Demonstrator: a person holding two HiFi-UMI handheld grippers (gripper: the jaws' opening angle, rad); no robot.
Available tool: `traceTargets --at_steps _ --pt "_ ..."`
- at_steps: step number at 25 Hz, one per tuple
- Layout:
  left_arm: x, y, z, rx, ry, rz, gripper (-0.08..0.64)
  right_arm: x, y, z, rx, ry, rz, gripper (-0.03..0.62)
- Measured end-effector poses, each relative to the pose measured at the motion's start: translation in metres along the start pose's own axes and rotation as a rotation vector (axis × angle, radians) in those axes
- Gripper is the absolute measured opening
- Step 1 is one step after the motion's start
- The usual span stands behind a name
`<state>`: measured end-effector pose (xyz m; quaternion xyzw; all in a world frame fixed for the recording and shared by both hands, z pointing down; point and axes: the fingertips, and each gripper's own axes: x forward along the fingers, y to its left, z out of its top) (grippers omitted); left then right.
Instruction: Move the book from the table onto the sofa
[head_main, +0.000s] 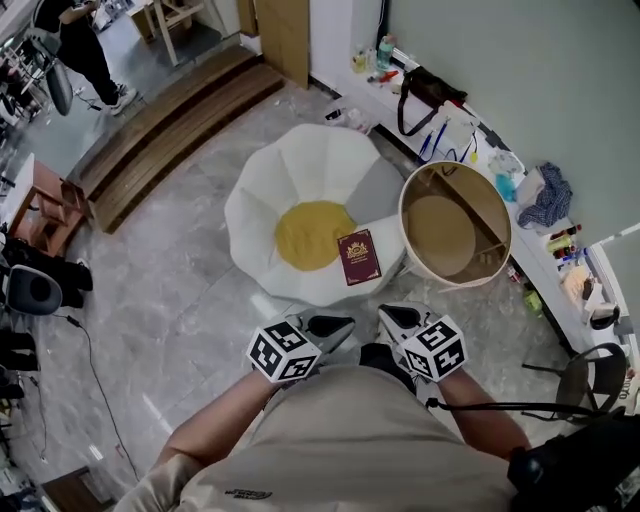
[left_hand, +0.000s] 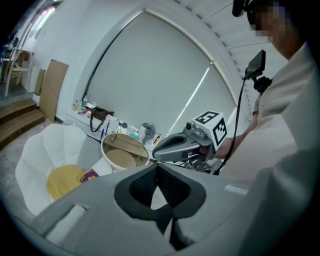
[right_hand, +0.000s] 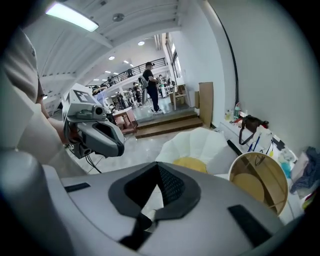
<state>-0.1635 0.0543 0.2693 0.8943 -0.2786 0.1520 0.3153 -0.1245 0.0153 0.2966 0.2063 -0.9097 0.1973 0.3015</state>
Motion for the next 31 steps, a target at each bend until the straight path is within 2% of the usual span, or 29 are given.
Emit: traceTargets --at_steps 5,9,20,31 --pt "-0.016 -0.014 0.014 0.031 -0.053 -0.014 0.008 -0.015 0.011 0.017 -0.023 -0.033 -0.013 0.012" --pt "-0.028 -0.016 0.014 0.057 -0.061 0.008 0.008 -0.023 0.022 0.016 -0.021 -0.042 -0.027 0.012" --pt "-0.048 -0.008 -0.002 0.036 -0.086 0.018 0.008 -0.015 0.046 0.016 -0.033 -0.052 -0.03 0.012" --pt "-0.06 0.012 -0.009 0.019 -0.084 0.049 0.008 -0.005 0.05 0.019 -0.039 -0.048 -0.024 0.012"
